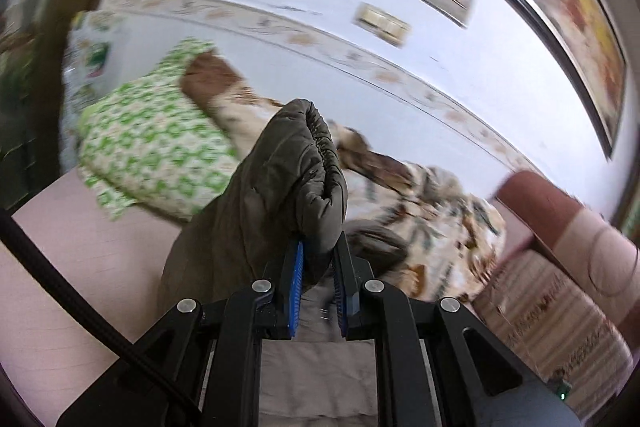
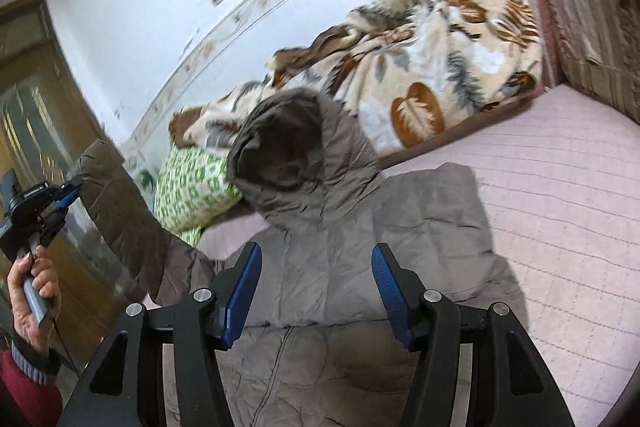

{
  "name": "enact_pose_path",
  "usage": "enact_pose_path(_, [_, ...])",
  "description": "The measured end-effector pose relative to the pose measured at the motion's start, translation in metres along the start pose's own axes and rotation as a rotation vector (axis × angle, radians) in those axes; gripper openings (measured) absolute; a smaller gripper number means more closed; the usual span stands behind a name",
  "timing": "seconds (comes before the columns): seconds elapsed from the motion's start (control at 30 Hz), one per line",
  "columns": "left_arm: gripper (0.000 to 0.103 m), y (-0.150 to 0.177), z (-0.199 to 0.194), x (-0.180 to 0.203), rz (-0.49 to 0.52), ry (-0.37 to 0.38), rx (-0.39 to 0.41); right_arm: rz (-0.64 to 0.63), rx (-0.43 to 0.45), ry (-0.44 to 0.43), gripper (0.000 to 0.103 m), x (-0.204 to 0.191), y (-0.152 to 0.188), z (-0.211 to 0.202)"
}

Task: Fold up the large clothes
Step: 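Fold the held sleeve across the jacket body with the left gripper and release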

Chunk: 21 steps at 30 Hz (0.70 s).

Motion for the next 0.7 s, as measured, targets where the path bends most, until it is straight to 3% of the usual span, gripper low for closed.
enact_pose_path(0.17, [0.013,0.03,0.033,0.066,0.055,0.061,-0.074,0.066,0.032,0.013,0.062,0.026,-0.01,-0.017])
enact_pose_path(0.37, [0.013,0.105,0.094,0.133,0.098,0.113,-0.231,0.109,0.046,0.021,0.062,0.045,-0.017,-0.025])
enact_pose_path(0.7, [0.013,0.257,0.19,0.166,0.224,0.054,-0.501,0.142,0.061,0.039,0.062,0.061,-0.024,-0.024])
Point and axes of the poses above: each gripper's, at about its wrist camera, not at the fingertips, and z roughly the way its jaws point, x to its right, y to its underside, the point moved 3 cm from there along z, roughly the way its jaws point, and after that the axes turned 2 degrees about -x, right-handed, at the moved point
